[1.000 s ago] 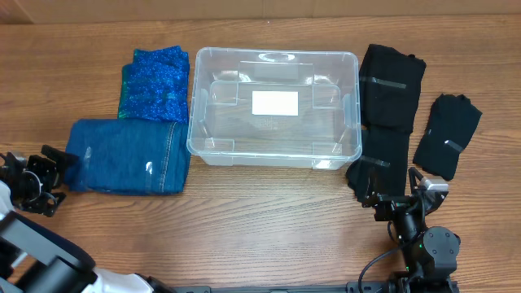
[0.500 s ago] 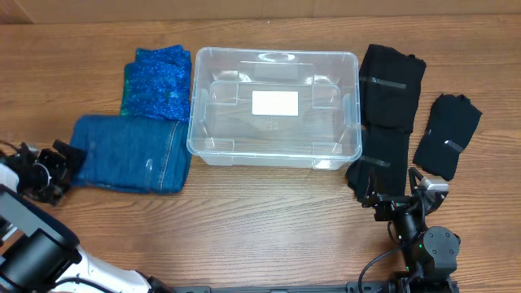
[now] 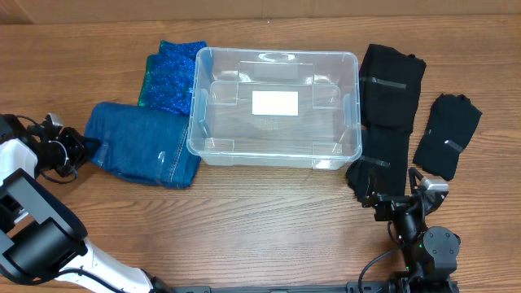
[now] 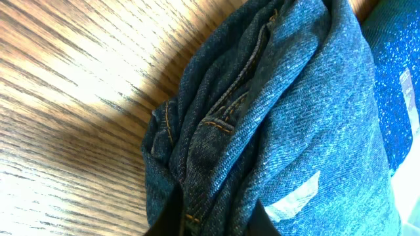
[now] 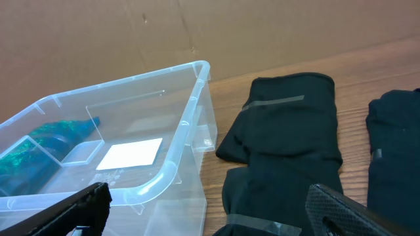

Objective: Pack container
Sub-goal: 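Lift the jeans with the left gripper and carry them over the bin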

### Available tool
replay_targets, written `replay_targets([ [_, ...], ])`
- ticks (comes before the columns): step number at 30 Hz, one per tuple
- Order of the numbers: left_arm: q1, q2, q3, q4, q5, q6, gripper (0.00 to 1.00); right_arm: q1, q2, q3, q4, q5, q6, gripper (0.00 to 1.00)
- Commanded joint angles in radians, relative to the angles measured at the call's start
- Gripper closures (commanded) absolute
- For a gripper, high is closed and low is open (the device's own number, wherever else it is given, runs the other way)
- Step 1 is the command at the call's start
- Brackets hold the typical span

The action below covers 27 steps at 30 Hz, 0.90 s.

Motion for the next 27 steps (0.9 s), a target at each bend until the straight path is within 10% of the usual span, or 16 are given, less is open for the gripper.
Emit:
replay_targets([
  [1,-0.03,0.061,-0.044,-0.079,-0.047,0.019,0.96,-0.003,-0.005,0.002,0.005,-0.002,-0.001,0.0],
  [17,-0.05,-0.446,0.553,-0.644,0.145,-0.019,0.96,-0.003,-0.005,0.002,0.005,-0.002,-0.001,0.0],
  [27,-0.338,-0.64,0.796,-0.423,0.14,-0.416,0.96,-0.003,-0.005,0.002,0.005,-0.002,-0.001,0.0],
])
